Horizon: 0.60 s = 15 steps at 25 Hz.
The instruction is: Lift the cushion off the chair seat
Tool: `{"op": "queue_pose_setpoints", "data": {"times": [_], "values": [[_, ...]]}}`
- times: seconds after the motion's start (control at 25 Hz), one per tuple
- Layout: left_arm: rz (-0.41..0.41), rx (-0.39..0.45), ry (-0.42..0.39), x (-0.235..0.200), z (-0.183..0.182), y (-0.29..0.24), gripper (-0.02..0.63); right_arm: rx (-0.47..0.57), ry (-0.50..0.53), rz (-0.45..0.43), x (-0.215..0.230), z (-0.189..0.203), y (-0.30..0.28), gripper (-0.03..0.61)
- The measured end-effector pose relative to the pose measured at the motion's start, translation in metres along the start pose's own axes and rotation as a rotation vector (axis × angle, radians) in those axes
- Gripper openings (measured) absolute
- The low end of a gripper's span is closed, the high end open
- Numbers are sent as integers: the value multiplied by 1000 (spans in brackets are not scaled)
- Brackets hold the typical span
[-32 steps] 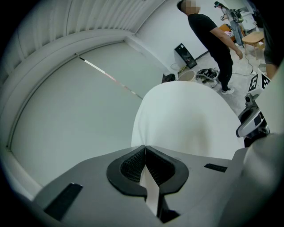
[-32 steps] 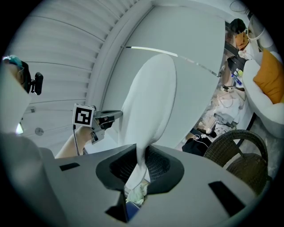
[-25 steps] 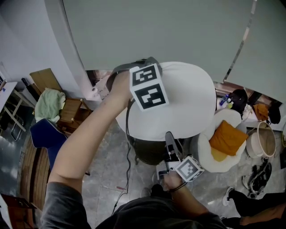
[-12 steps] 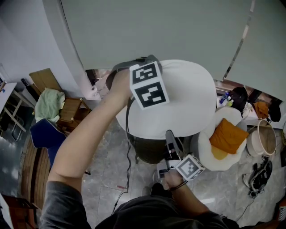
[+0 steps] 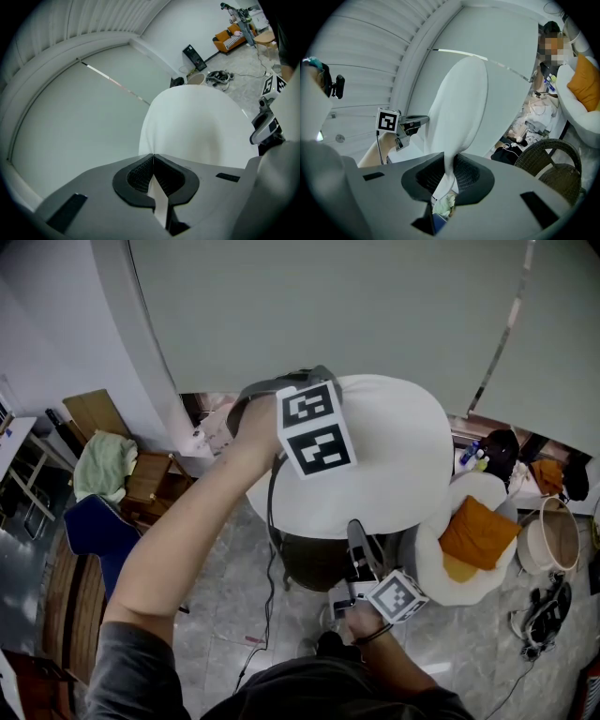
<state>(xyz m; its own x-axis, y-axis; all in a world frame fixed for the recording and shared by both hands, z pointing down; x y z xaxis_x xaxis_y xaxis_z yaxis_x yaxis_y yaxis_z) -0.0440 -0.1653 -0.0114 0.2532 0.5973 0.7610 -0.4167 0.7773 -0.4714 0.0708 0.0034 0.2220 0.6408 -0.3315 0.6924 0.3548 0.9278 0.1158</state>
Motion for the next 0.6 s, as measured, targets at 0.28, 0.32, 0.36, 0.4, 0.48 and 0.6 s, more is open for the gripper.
{"op": "queue_pose_setpoints", "data": {"times": [0.28, 0.32, 0.36, 0.4, 0.48, 0.6], "values": [[-1, -1, 1, 1, 1, -5, 8, -1, -16, -2, 4, 1, -3, 52], [-2, -1, 2, 0, 1, -7, 6, -2, -14, -2, 5, 1, -5, 52], [-3, -1, 2, 0, 2, -8, 8, -3, -13, -2, 5, 1, -6, 52], [-3, -1, 3, -1, 3, -8, 8, -3, -13, 0, 6, 2, -8, 52], [-3, -2, 3, -1, 5, -10, 8, -7, -14, 10, 7, 4, -10, 52], [-7, -5, -2, 0, 5, -14, 8, -2, -15, -4, 10, 4, -16, 52]]}}
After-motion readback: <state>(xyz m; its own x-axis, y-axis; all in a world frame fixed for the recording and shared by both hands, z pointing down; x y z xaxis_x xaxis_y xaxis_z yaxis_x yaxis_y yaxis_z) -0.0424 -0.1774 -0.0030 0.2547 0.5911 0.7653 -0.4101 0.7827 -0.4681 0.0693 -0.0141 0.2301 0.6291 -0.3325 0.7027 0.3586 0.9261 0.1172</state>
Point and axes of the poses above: the fingertips, and each gripper's own axes: y backward along the fingers, x to its right, z out of its underside, the point moved 10 cm from there along y, backward along the fingers, and after that the axes turned 7 degrees about y, right-handed, at the moved point
